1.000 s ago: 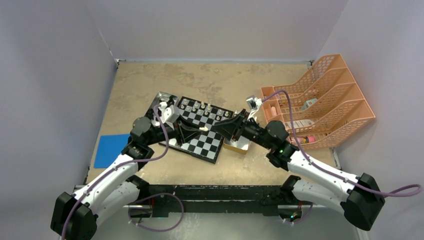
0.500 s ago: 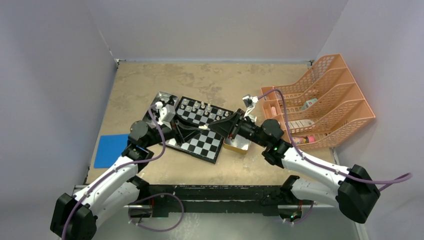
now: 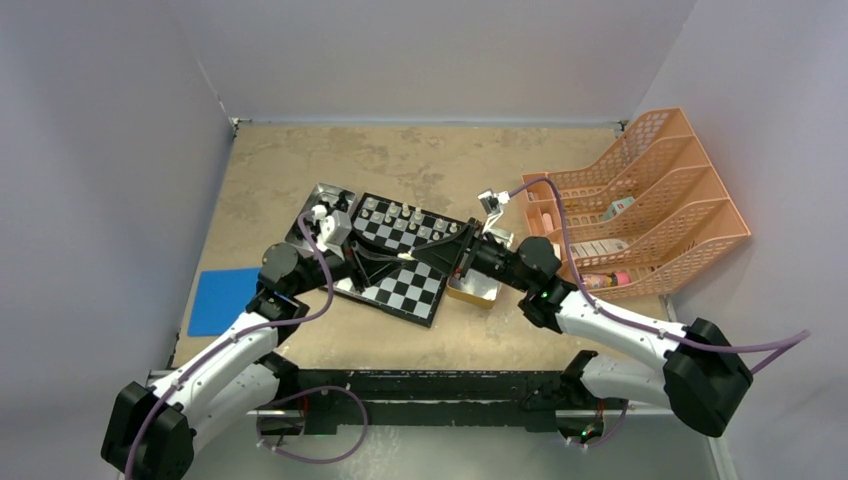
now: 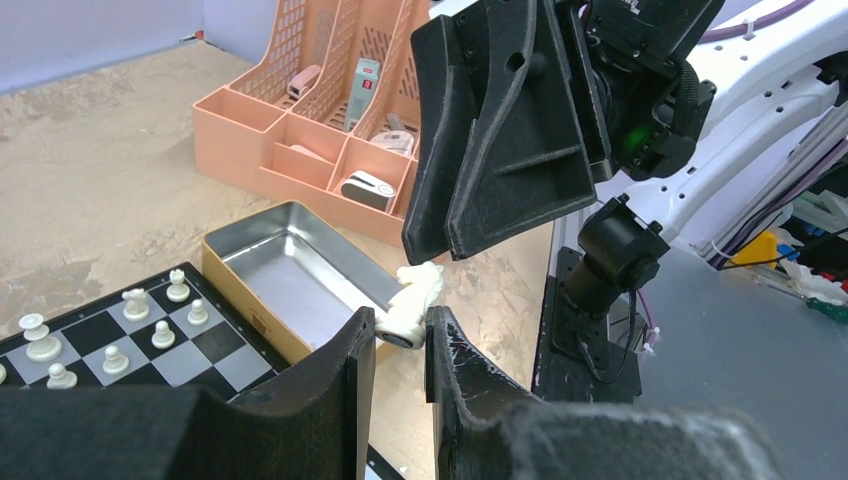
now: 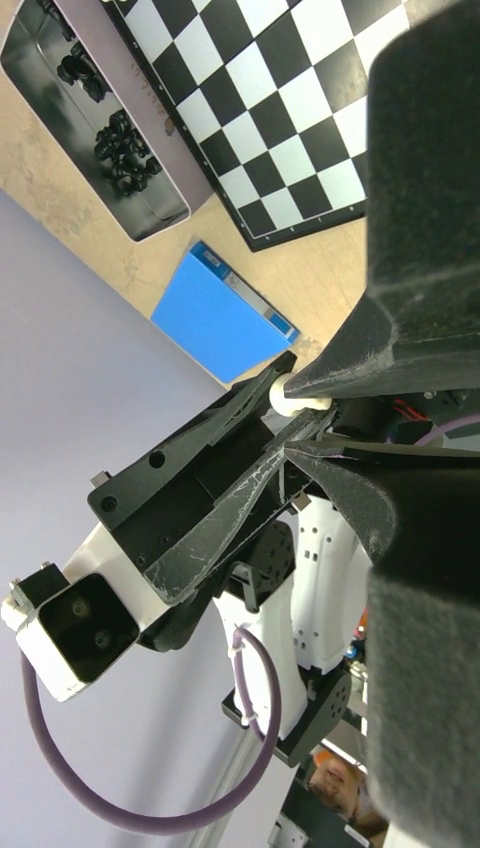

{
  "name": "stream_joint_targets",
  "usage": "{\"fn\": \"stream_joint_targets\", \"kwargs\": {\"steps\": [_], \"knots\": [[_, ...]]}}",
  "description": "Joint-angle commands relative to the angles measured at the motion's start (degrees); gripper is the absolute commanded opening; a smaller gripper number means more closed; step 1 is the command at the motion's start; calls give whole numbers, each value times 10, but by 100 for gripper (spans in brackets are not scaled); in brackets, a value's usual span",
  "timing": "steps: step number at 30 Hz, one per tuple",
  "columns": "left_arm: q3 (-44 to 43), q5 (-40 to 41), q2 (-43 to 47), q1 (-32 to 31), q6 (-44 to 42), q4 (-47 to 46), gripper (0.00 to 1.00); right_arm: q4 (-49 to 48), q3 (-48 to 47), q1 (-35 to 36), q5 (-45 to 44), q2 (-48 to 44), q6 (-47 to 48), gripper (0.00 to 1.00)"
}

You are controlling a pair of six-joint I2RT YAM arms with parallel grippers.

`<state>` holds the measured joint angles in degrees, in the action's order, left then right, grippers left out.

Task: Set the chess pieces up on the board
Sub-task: Place the chess piece on the chessboard.

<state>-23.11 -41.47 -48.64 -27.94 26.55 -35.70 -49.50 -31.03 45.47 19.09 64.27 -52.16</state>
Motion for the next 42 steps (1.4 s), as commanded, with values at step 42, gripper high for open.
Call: {"fn": "stream_joint_targets", "kwargs": {"steps": [42], "knots": [[-24, 12, -21, -4, -12, -70, 1, 12, -11, 1, -35, -32, -28, 0]]}}
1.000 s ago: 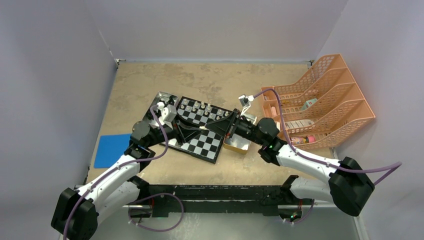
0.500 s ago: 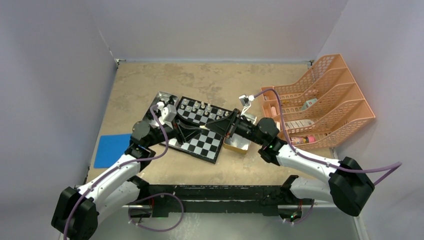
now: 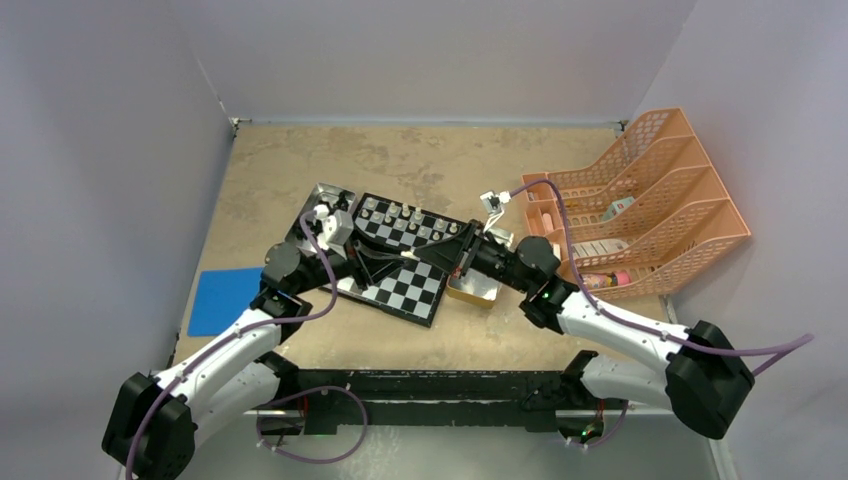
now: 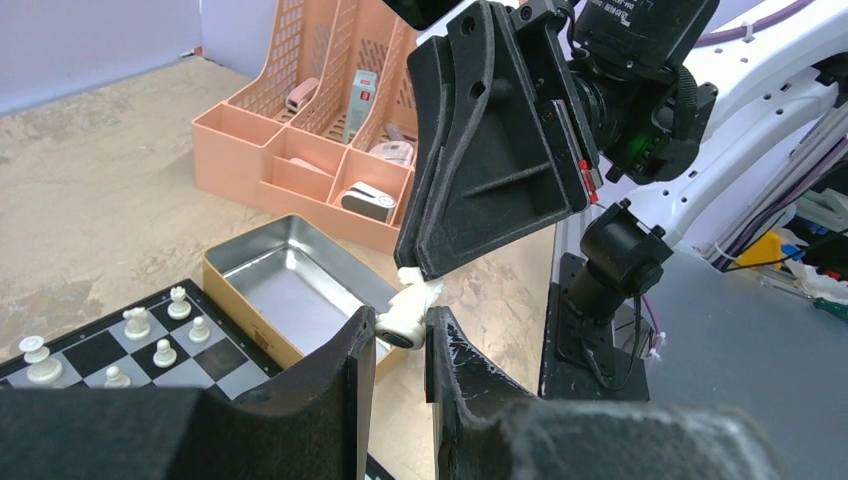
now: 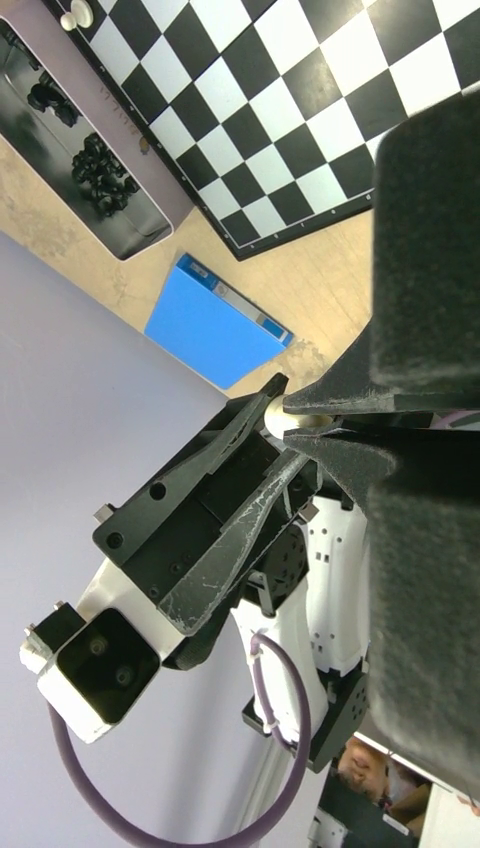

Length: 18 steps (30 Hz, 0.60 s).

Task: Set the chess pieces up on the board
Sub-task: Place the chess piece on the chessboard.

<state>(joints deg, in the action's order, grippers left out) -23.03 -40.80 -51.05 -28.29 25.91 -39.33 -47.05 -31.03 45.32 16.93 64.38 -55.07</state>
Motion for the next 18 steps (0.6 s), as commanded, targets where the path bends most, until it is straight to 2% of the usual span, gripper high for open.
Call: {"fn": "stream_joint_targets", "kwargs": {"steps": [1, 7, 12, 15, 18], "knots": [[-26, 4, 5, 0, -8, -28, 3, -13, -11, 3, -18, -37, 5, 0], [-30, 11, 22, 0, -24, 12, 22, 15, -30, 3, -34, -38, 32, 0], [-33, 19, 41, 0, -40, 55, 53, 63, -55, 3, -54, -35, 65, 0], [-41, 27, 65, 0, -61, 109, 56, 117, -87, 3, -89, -24, 92, 0], [-78, 24, 79, 0, -105, 223, 61, 186, -146, 3, -128, 8, 144, 0]]}}
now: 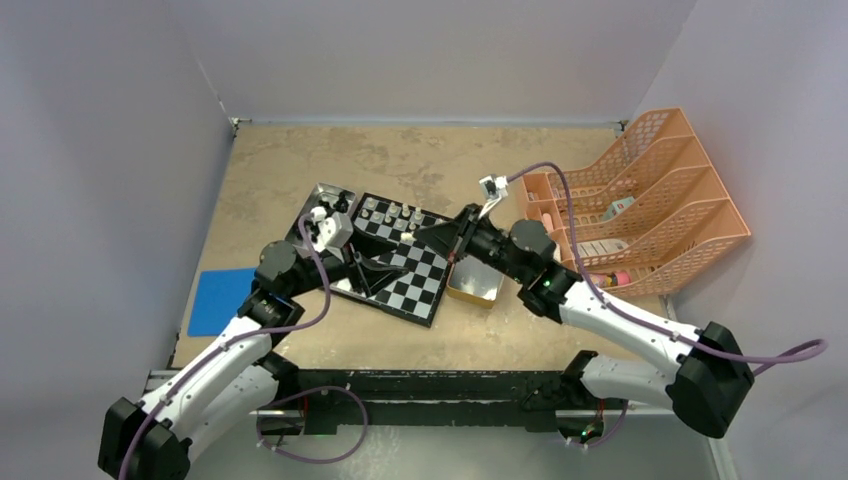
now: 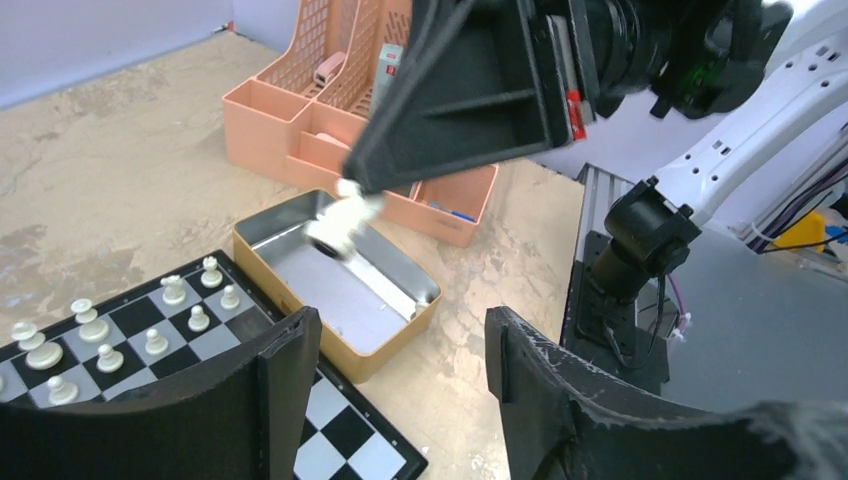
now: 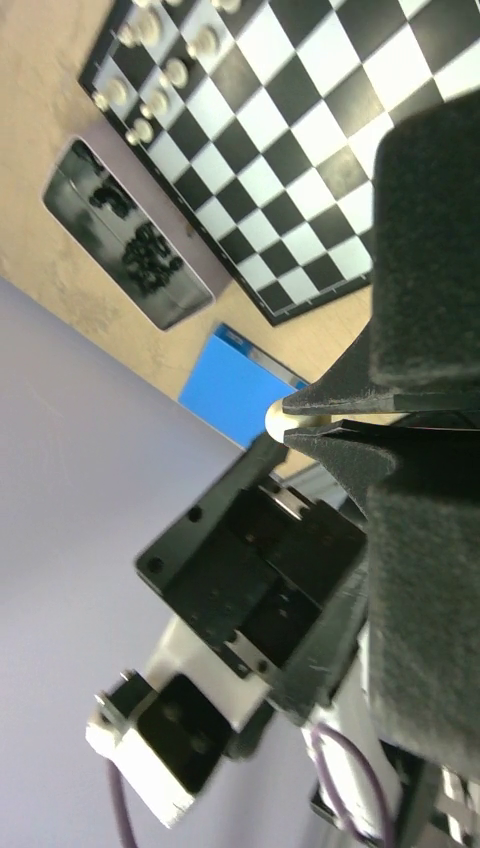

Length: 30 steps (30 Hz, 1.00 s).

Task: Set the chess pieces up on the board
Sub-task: Place the chess piece on the chessboard.

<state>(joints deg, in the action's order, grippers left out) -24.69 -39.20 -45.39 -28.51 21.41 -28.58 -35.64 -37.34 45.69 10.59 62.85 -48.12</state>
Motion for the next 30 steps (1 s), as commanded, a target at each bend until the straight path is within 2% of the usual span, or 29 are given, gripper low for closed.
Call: {"fn": "stream_joint_targets", "kwargs": {"steps": [1, 4, 9, 10, 12, 13, 20, 24, 30], "knots": [[-77, 7, 26, 2, -79, 162, 63, 93, -105, -1, -75, 36, 92, 0], [-115, 15, 48, 2, -129, 268, 65, 183, -191, -1, -110, 93, 153, 0], [-140, 82, 104, 2, -145, 374, 68, 293, -338, -1, -170, 222, 225, 0], [-148, 96, 110, 2, -153, 392, 71, 296, -355, -1, -181, 250, 236, 0], [-162, 125, 121, 3, -167, 422, 87, 301, -391, -1, -192, 292, 256, 0], [-165, 144, 127, 3, -174, 434, 90, 309, -422, -1, -196, 316, 265, 0], [-134, 149, 174, 2, -261, 451, 93, 427, -617, -1, -257, 498, 351, 0], [-106, 179, 211, 2, -267, 439, 93, 481, -719, -1, -287, 579, 378, 0], [-101, 209, 257, 3, -276, 446, 93, 520, -809, -1, -281, 655, 405, 0]]}}
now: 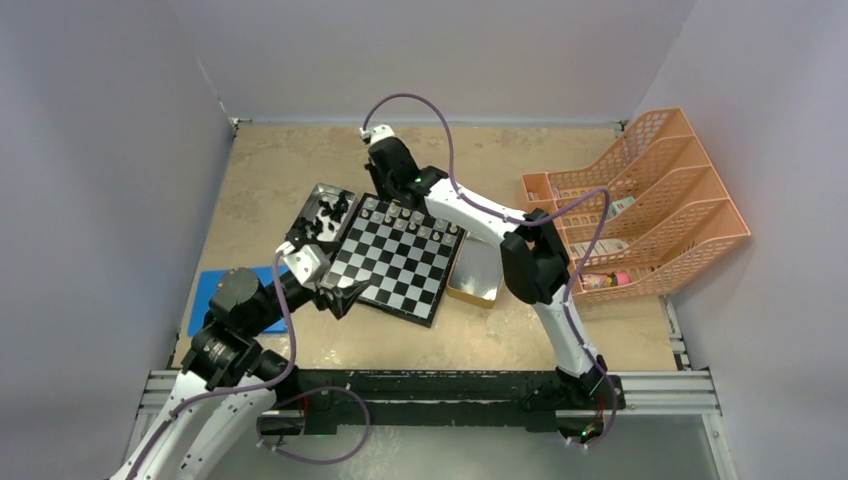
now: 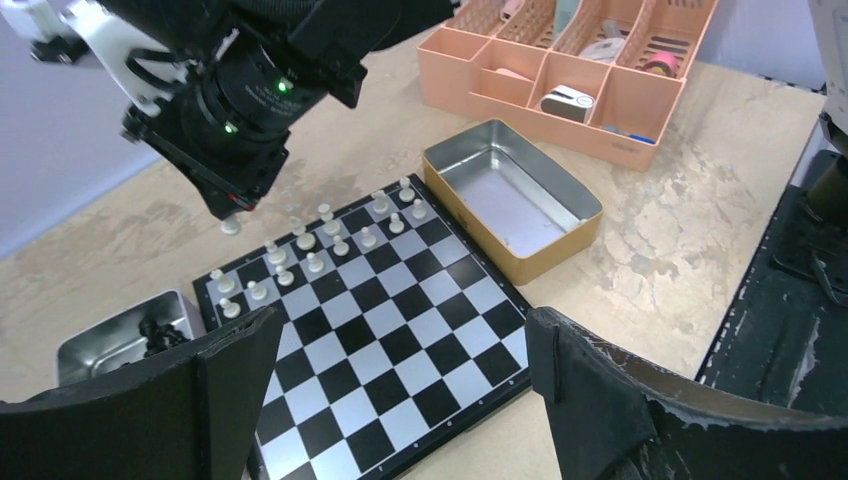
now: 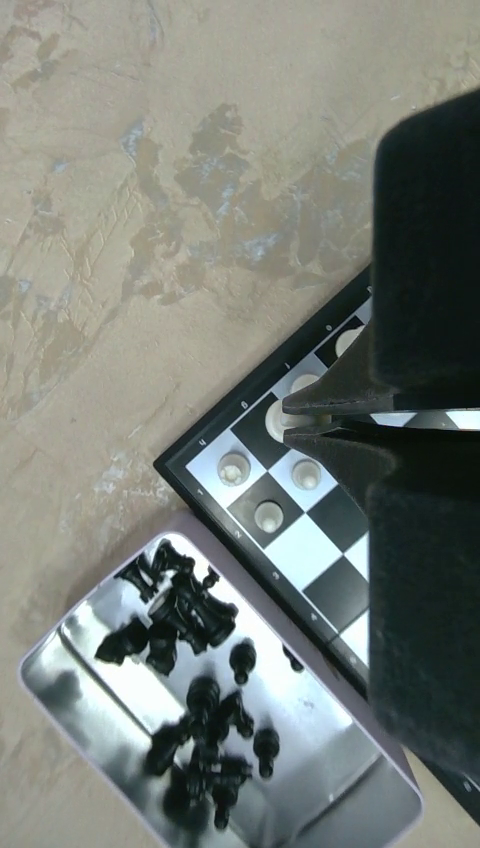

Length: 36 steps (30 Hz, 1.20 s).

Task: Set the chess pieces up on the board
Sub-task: Place the chess piece on the chessboard.

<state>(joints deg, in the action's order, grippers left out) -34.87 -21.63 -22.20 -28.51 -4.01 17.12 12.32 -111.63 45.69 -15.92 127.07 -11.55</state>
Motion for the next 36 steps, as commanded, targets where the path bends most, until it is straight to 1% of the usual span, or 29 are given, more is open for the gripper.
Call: {"fn": "stream_joint_targets", "kwargs": {"steps": [1, 5, 8, 12, 16, 21, 27, 33, 36], "knots": [[0, 39, 30, 2, -21, -10, 93, 42, -79, -1, -10, 23, 43, 0], [0, 42, 48, 3, -19, -7, 93, 39, -111, -1, 2, 57, 46, 0], [-3, 29, 53, 2, -19, -2, 93, 61, -130, -1, 3, 78, 40, 0], [-5, 35, 51, 3, -21, 5, 93, 78, -147, -1, -3, 93, 33, 0], [-9, 55, 45, 3, -17, 13, 93, 81, -146, -1, 12, 98, 31, 0], [-10, 44, 44, 2, -14, 14, 93, 83, -144, -1, 22, 110, 32, 0], [-11, 50, 45, 2, -14, 17, 93, 91, -155, -1, 11, 128, 36, 0], [-12, 52, 47, 2, -12, 20, 93, 92, -160, -2, 13, 140, 36, 3], [-13, 52, 46, 3, -12, 21, 93, 94, -160, -2, 15, 142, 39, 9]]}}
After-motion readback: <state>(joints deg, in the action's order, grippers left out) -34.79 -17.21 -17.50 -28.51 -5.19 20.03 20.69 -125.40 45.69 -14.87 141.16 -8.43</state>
